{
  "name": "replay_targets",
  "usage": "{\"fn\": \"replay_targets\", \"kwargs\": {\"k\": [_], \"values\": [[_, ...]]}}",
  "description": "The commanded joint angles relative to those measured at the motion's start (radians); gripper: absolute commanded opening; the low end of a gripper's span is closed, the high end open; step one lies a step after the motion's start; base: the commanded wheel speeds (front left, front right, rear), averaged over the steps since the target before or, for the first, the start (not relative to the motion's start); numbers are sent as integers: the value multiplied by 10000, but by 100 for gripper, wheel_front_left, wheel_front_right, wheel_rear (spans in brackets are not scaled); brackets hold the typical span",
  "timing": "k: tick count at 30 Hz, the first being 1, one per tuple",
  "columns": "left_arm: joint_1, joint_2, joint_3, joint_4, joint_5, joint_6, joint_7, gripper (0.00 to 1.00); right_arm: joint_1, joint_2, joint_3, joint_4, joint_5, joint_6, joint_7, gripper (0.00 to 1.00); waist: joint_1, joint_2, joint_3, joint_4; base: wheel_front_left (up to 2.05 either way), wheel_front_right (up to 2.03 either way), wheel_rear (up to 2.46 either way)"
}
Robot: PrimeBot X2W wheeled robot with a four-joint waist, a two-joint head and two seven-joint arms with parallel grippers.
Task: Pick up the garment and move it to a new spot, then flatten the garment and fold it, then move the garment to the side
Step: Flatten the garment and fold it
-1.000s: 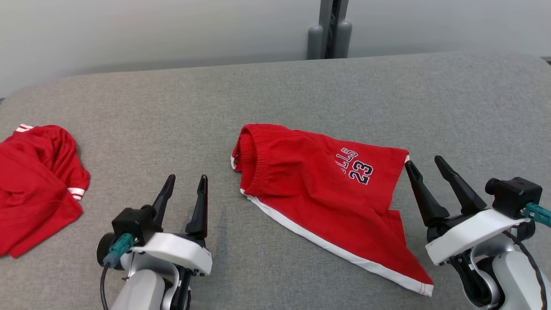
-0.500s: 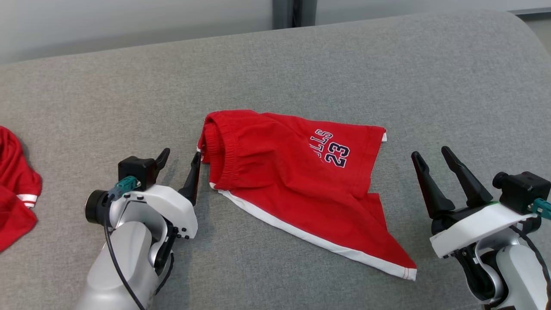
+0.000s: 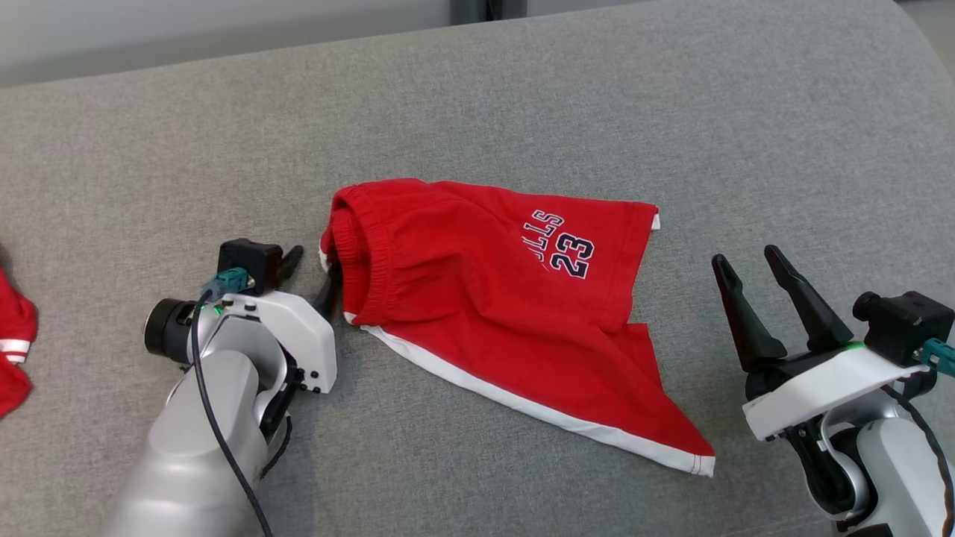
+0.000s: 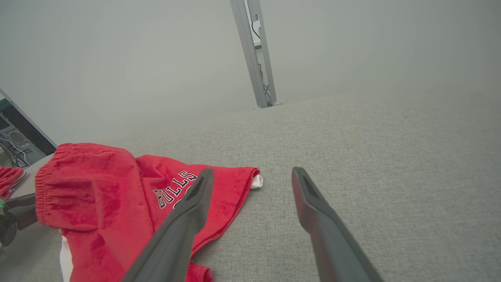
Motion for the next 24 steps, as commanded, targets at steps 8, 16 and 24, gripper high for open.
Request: {"fn": "replay_targets", "kwargs": {"k": [8,16,24], "values": [[-1528,944,-788,228,1048,284,-593,0,-248,55,-5,77,-205,1,-191,100,0,0,258,-176,0,0,0],[-3376,1969,-2419,-198,3169,511,-1154,0,-505,305,260,258,-165,1,-457,100,0,0,460,-514,0,0,0],[-5260,2543,-3725,-99,4589,195,-1282,0,-990,608,596,588,-126,1,-856,100,0,0,882,-950,0,0,0]]}}
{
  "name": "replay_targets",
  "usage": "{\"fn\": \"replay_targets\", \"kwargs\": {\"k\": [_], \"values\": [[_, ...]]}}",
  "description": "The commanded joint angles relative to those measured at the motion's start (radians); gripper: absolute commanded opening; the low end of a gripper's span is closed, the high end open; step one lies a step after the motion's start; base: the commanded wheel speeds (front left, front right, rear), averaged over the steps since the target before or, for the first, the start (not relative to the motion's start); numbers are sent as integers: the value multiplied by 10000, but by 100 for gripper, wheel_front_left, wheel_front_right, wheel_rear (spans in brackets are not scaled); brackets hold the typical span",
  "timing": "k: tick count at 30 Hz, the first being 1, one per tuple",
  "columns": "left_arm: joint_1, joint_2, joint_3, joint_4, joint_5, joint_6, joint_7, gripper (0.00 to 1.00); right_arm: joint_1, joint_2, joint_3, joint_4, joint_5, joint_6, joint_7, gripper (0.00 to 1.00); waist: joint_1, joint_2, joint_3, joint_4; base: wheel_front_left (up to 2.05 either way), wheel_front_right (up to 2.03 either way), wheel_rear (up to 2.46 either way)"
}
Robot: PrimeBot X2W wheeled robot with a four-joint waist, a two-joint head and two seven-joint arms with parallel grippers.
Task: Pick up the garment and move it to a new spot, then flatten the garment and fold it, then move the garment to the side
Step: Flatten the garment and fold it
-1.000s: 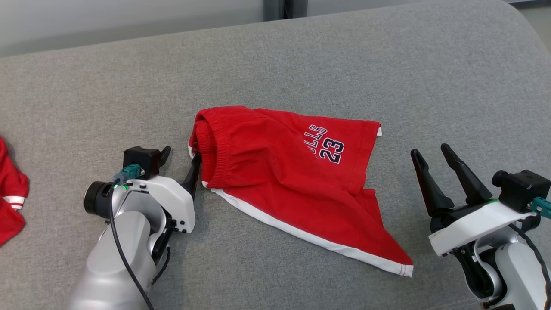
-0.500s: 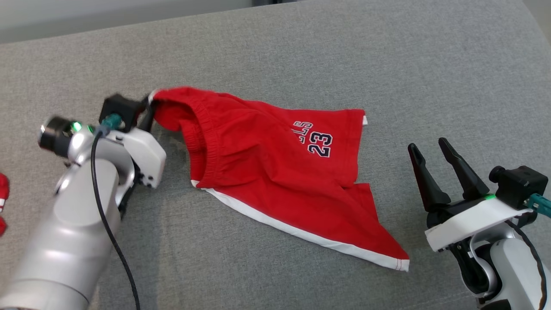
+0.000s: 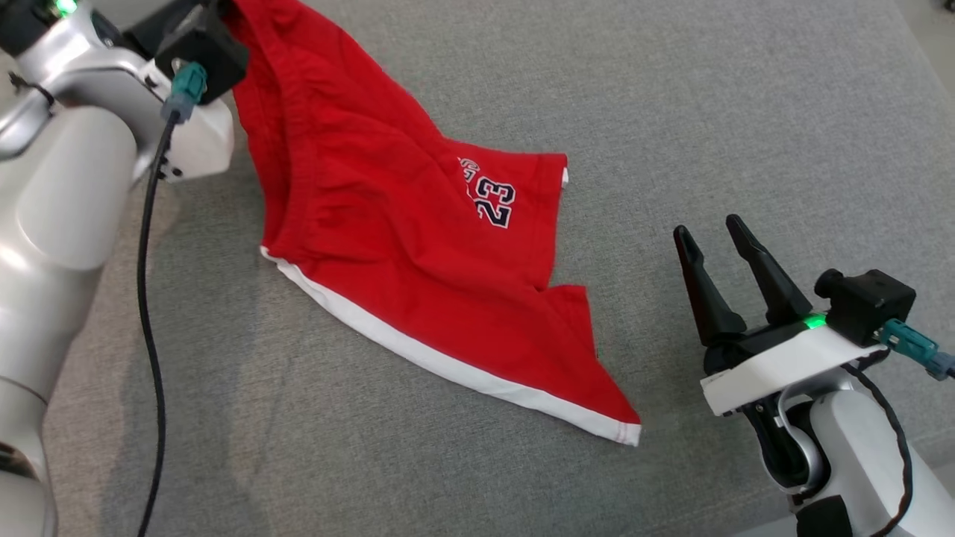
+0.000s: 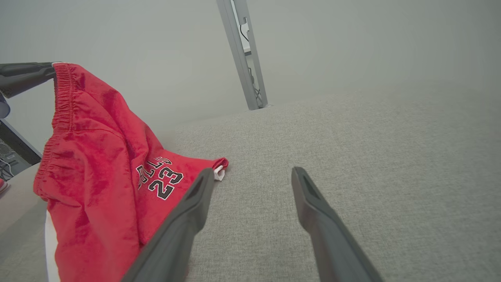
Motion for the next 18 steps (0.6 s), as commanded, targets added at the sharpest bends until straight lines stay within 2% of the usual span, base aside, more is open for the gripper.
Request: {"fn": "replay_targets", "kwargs": {"k": [1,2,3,4,5,8,12,18], "values": [[-377,60,-163,179,163,-65,-36,0,-182,43,62,76,47,1,-150,100,0,0,140,-143,0,0,0],[-513,24,-254,357,220,-126,75,0,-232,72,83,149,55,1,-197,100,0,0,172,-171,0,0,0],[-591,6,-299,616,222,-157,262,12,-273,101,110,211,69,1,-246,100,0,0,192,-195,0,0,0],[-648,-22,-248,920,99,-181,568,93,-314,137,142,263,76,1,-285,100,0,0,204,-214,0,0,0],[-713,-81,-173,1204,-60,-241,773,100,-360,185,184,324,80,1,-323,100,0,0,216,-235,0,0,0],[-891,-332,44,1763,-466,-301,1151,100,-526,249,291,488,91,1,-407,100,0,0,248,-242,0,0,0],[-910,-438,164,2010,-703,-230,1041,100,-630,220,331,589,133,1,-472,100,0,0,232,-129,0,0,0],[-680,-705,901,2055,-1599,302,384,100,-675,-7,262,758,166,1,-521,100,0,0,-95,382,0,0,0]]}}
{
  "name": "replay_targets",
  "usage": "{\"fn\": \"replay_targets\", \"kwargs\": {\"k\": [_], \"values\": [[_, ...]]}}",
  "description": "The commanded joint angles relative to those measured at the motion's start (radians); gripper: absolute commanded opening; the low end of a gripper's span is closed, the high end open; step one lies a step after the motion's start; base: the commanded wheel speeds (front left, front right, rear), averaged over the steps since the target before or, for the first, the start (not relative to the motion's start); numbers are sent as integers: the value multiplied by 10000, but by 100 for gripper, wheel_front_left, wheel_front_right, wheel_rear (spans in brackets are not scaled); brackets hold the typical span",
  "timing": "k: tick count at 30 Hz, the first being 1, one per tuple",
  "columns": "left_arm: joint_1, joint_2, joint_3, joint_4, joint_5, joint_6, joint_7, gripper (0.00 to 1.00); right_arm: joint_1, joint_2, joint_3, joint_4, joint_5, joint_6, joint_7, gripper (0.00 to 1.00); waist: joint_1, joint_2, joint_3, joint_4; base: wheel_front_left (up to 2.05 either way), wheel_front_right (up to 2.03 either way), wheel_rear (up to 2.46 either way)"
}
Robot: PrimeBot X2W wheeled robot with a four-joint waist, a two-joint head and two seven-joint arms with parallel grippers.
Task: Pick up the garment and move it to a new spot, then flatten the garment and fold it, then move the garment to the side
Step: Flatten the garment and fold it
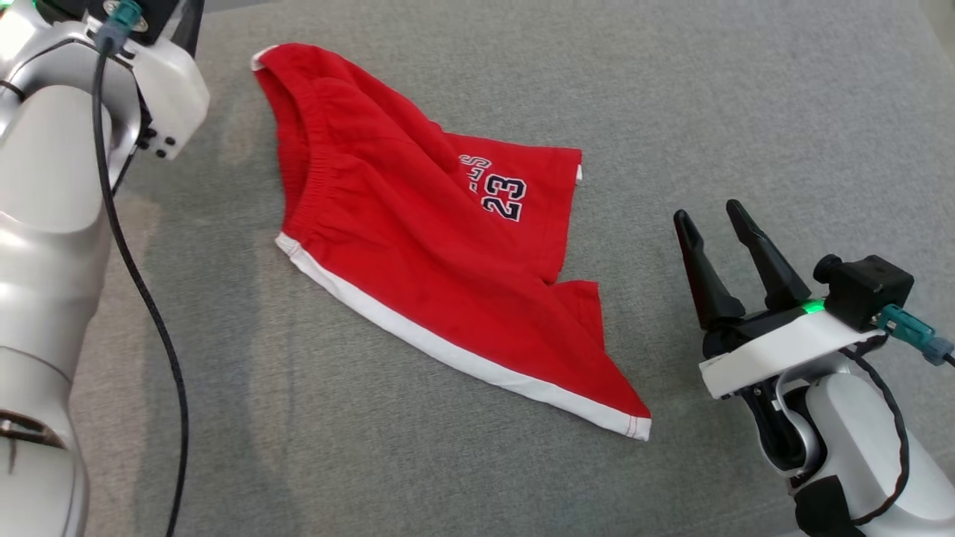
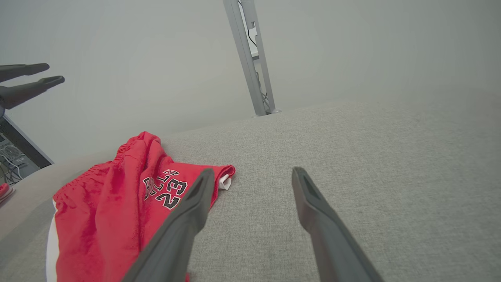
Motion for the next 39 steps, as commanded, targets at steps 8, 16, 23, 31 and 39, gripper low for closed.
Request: {"fn": "replay_targets", "kwargs": {"k": [8,16,23,31,39], "values": [[1615,-388,1938,-1762,-2181,144,-455,100,284,-463,-275,273,94,1,-56,100,0,0,-961,1235,0,0,0],[5435,-350,3223,-5844,-2880,376,-445,100,887,-688,-643,360,-76,1,2,100,0,0,-1799,2234,0,0,0],[8582,-897,3951,-8320,-3101,597,-442,100,1510,-644,-1063,443,-245,1,4,100,0,0,-2311,2789,0,0,0],[10066,-1709,4179,-9233,-2773,555,-441,100,1555,-755,-1643,707,-360,1,183,100,0,0,-2133,3324,0,0,0],[10219,-2097,4127,-9146,-2461,329,-442,100,827,-926,-2203,1666,-230,1,470,100,0,0,-1626,3820,0,0,0]]}}
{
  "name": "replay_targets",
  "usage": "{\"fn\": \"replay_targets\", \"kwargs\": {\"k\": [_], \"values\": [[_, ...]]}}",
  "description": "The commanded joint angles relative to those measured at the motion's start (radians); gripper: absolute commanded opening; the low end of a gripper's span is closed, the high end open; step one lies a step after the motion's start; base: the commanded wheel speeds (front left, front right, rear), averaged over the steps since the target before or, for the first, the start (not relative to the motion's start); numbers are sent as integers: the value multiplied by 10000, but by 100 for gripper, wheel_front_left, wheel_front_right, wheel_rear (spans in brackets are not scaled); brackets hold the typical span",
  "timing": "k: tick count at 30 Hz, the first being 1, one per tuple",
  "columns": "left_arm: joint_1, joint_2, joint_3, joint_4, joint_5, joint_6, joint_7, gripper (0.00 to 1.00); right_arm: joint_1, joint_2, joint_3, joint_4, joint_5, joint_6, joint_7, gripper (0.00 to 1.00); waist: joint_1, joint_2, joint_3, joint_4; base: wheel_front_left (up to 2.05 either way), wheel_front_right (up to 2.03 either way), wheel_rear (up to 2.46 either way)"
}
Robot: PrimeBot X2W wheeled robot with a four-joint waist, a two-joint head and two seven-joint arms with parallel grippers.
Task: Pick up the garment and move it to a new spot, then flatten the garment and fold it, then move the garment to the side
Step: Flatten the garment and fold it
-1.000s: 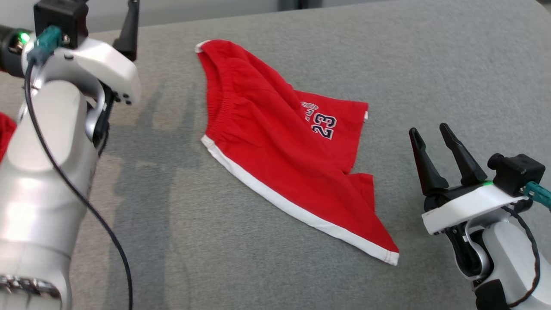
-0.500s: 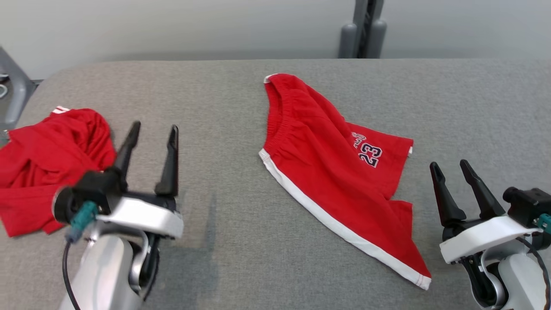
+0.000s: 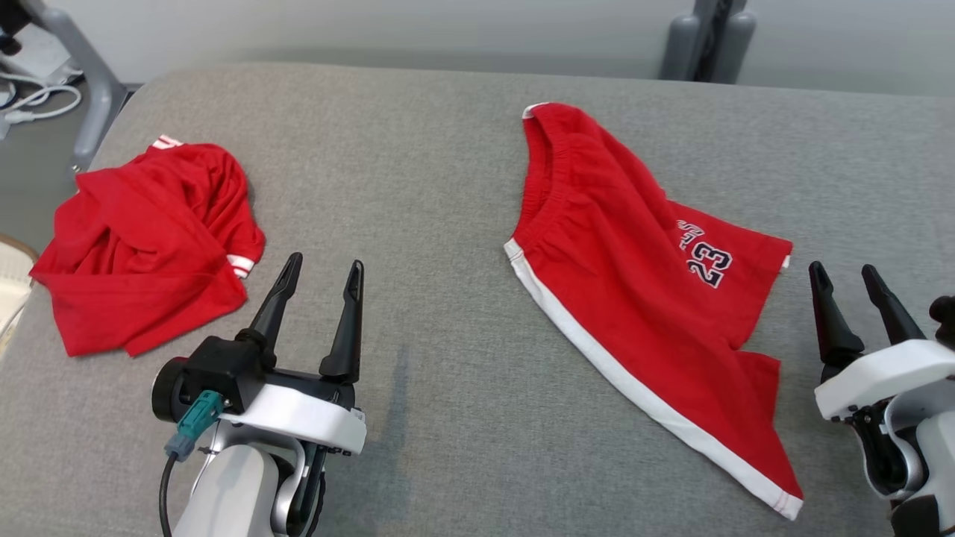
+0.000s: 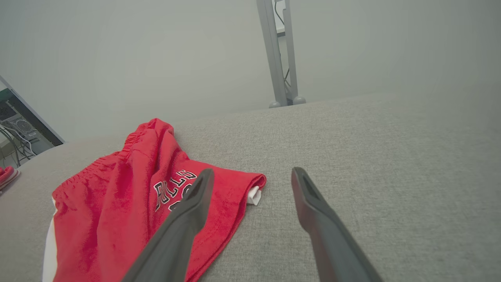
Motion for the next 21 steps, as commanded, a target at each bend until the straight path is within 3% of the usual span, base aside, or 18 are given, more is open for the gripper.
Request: {"fn": "replay_targets", "kwargs": {"k": [1,16,17,18,21], "values": [[22,-45,57,68,116,-95,-5,100,-358,-125,-82,465,65,1,198,100,0,0,278,280,0,0,0],[-265,-218,134,160,305,-278,-5,100,-2102,-331,475,2796,1319,1,1141,100,0,0,915,921,0,0,0],[-265,-222,117,175,304,-280,-5,100,-2169,-373,658,2846,1383,1,1205,53,0,0,939,943,0,0,0],[-270,-223,98,184,305,-280,-5,100,-2245,-486,809,2866,1373,1,1153,0,0,0,960,962,0,0,0],[-287,-228,45,206,294,-278,-5,100,-2468,-846,1152,2971,1325,1,889,0,0,0,964,1017,0,0,0]]}}
